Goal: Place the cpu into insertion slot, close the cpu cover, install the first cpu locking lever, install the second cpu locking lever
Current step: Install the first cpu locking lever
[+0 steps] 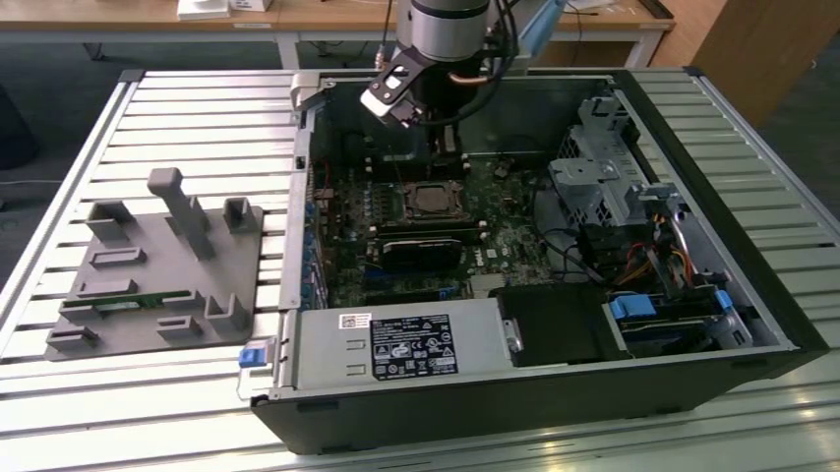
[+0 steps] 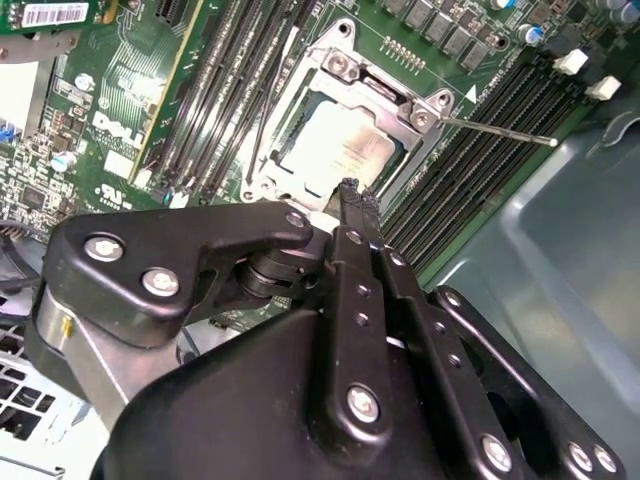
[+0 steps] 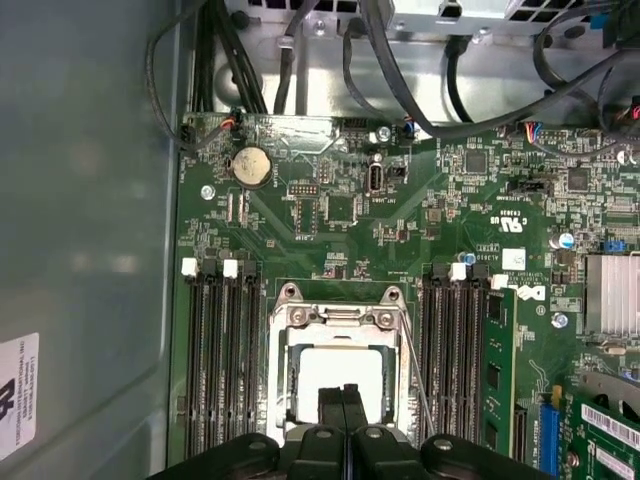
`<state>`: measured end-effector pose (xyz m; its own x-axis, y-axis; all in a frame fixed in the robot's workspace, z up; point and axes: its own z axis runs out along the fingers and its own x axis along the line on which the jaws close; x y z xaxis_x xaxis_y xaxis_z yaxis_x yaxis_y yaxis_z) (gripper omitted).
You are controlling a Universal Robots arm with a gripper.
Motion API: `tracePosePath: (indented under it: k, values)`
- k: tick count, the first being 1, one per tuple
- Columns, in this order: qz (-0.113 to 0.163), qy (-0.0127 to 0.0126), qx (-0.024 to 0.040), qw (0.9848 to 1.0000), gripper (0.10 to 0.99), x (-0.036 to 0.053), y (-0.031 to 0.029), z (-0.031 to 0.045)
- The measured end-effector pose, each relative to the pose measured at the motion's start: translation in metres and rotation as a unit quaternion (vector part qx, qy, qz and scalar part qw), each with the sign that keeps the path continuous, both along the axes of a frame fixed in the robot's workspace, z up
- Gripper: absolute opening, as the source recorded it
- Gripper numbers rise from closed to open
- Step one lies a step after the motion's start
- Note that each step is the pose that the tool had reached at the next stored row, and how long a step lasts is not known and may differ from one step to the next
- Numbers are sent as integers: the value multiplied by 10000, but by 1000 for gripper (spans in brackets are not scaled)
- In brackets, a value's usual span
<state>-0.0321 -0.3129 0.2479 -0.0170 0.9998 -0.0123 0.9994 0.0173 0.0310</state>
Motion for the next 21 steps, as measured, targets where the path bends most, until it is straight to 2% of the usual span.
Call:
tracePosePath:
  k: [3,6,11,17,21]
  values:
    - [243,0,-4,9997,122,0,0,0]
    - [513,0,-10,9987,122,0,0,1]
    - [961,0,-12,9954,122,-1,0,0]
    - [1548,-1,-15,9879,122,0,0,-2]
    - [1910,0,-21,9816,122,0,0,-3]
